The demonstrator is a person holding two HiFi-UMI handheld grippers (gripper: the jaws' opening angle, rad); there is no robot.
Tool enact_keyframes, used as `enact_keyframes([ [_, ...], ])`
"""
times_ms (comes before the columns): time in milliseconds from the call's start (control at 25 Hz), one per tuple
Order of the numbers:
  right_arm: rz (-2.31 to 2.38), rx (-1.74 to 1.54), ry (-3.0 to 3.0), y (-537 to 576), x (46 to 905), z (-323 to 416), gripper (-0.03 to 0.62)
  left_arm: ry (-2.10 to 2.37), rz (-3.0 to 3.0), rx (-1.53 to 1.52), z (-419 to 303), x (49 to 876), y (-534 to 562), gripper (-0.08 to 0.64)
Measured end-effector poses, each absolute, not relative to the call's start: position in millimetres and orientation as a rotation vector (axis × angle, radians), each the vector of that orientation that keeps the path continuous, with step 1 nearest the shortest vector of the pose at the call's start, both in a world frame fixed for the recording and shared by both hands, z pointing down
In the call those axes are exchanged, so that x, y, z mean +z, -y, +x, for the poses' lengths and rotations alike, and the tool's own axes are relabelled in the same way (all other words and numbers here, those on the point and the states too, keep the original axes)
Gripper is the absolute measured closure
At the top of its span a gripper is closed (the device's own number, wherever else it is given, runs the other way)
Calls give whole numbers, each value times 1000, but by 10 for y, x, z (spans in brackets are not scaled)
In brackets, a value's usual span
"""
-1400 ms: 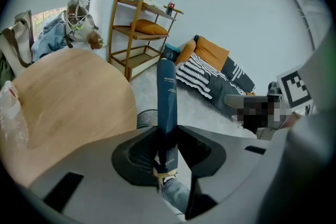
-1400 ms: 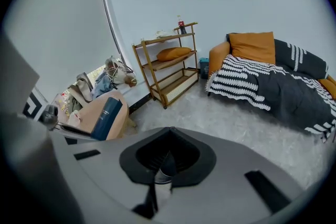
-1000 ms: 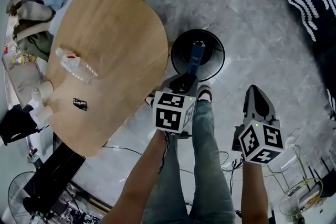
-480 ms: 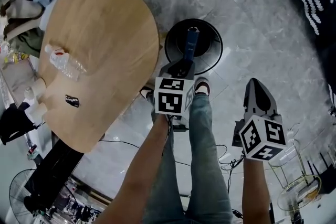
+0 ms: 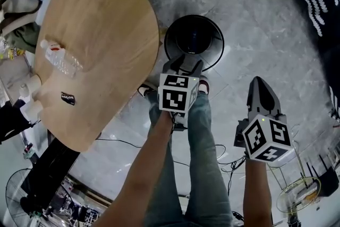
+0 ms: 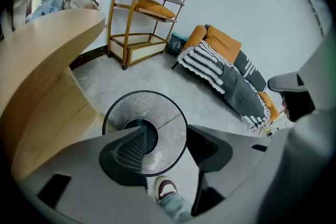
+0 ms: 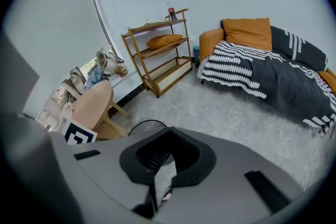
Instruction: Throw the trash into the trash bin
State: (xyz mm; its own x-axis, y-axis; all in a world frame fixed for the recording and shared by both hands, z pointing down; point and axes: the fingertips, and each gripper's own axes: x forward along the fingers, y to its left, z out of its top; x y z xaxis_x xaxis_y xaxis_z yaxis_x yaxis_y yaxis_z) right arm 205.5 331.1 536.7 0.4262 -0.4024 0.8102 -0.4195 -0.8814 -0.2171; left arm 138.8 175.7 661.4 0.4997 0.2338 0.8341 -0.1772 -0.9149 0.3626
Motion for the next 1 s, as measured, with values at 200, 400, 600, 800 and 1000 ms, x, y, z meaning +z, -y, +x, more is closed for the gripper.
enact_keyframes([
  [200, 2651, 1493, 755, -3295, 5347, 2042, 586, -69, 2361, 1379, 1376, 6555, -1827, 311],
  [400, 2652, 1490, 748, -3301, 5334, 2019, 586, -70, 2368, 1367, 1376, 6493, -1828, 310],
  [600, 2654, 1471, 750, -3269, 5252, 2006, 586, -67, 2391, 1331, 1396, 6296, -1773, 310],
  [800, 2650, 1447, 776, -3139, 5070, 1998, 586, -54, 2394, 1307, 1361, 6010, -1732, 310],
  [1000, 2641, 1406, 854, -2855, 4791, 1980, 586, 25, 2382, 1237, 1298, 5653, -1600, 304],
])
